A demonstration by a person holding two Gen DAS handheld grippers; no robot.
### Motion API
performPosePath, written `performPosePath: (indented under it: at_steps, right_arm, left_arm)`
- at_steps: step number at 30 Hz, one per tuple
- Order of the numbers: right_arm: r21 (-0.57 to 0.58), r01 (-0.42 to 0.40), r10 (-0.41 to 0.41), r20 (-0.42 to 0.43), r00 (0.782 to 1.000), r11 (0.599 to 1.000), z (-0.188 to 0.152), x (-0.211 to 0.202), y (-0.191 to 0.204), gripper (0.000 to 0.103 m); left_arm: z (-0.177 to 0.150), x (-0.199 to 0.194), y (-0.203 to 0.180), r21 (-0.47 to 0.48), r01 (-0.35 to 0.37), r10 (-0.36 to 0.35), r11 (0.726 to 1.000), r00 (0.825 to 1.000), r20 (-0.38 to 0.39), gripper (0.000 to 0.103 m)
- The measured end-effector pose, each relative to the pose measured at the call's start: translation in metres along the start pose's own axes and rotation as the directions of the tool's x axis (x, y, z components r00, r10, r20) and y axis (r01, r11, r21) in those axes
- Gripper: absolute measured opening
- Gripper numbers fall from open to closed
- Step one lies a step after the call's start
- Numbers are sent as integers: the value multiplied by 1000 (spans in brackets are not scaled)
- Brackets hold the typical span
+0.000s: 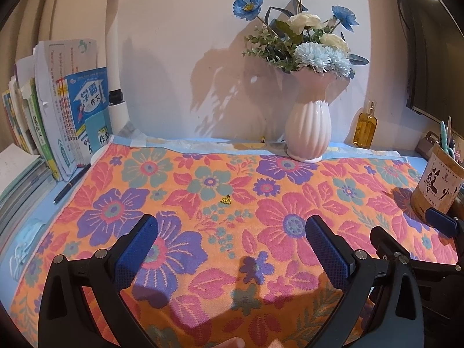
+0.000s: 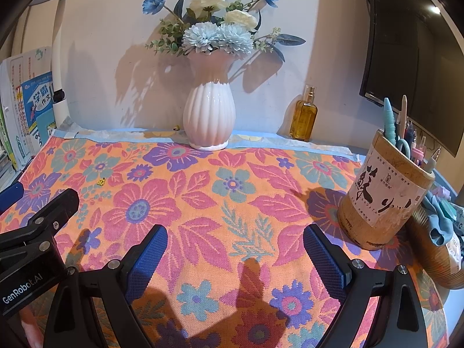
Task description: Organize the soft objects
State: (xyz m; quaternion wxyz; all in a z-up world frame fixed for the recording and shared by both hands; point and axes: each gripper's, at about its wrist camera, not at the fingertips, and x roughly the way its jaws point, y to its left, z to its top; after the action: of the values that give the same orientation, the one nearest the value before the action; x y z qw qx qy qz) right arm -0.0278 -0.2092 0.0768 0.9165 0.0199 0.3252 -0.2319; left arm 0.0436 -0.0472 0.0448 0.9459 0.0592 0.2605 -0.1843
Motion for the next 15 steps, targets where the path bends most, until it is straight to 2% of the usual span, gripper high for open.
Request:
performPosePath:
  at_steps: [15]
  right_arm:
    - [-4,0,0,-3,1000,1000,-1,1,0,94]
  left_arm:
    - [0,4,1,-1,5,-5,1000,1000,-16,102]
